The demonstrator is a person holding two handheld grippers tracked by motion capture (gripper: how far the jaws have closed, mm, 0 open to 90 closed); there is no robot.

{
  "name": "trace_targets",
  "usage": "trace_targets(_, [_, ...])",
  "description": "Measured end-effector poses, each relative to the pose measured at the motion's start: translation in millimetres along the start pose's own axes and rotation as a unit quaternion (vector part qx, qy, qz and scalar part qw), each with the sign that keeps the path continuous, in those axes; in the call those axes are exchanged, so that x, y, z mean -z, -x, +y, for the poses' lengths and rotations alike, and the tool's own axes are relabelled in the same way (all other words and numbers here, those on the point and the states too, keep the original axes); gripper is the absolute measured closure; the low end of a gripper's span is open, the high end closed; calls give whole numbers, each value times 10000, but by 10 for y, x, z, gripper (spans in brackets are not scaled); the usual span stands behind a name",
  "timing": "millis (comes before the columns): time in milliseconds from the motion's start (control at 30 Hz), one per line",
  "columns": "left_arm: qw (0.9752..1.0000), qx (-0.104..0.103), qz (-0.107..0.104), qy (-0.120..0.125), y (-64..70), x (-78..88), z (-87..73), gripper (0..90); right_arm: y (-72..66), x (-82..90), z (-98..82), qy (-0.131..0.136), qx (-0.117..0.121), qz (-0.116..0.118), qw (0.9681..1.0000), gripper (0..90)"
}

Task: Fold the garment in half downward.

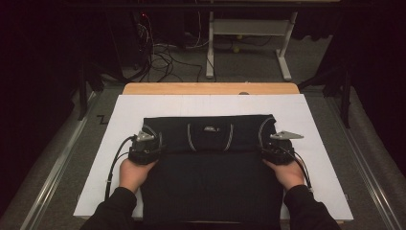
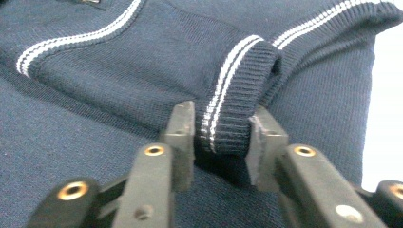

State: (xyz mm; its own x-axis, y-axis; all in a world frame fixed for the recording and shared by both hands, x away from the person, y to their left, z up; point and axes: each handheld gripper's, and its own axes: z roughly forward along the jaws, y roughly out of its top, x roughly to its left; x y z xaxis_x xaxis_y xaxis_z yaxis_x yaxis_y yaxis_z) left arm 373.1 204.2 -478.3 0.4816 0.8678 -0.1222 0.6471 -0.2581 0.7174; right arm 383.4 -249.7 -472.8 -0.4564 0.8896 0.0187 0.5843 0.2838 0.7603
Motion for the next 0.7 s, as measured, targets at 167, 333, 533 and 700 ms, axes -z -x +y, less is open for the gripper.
trace_targets(167, [9995, 34, -78, 293, 20, 139, 19, 677, -44, 113, 18, 270, 110, -57, 9996, 743])
trace_targets(333, [9986, -88, -244, 457, 76, 292, -1, 686, -103, 302, -10, 596, 246, -36, 9979, 746])
trace_targets(533, [9970, -20, -480, 607, 93, 406, -150, 696, -140, 435, -183, 776, 239, 133, 9966, 745])
trace_targets(700, [9963, -70, -556, 650, 140, 456, -262, 702, -177, 518, -280, 730, 403, 180, 9964, 744])
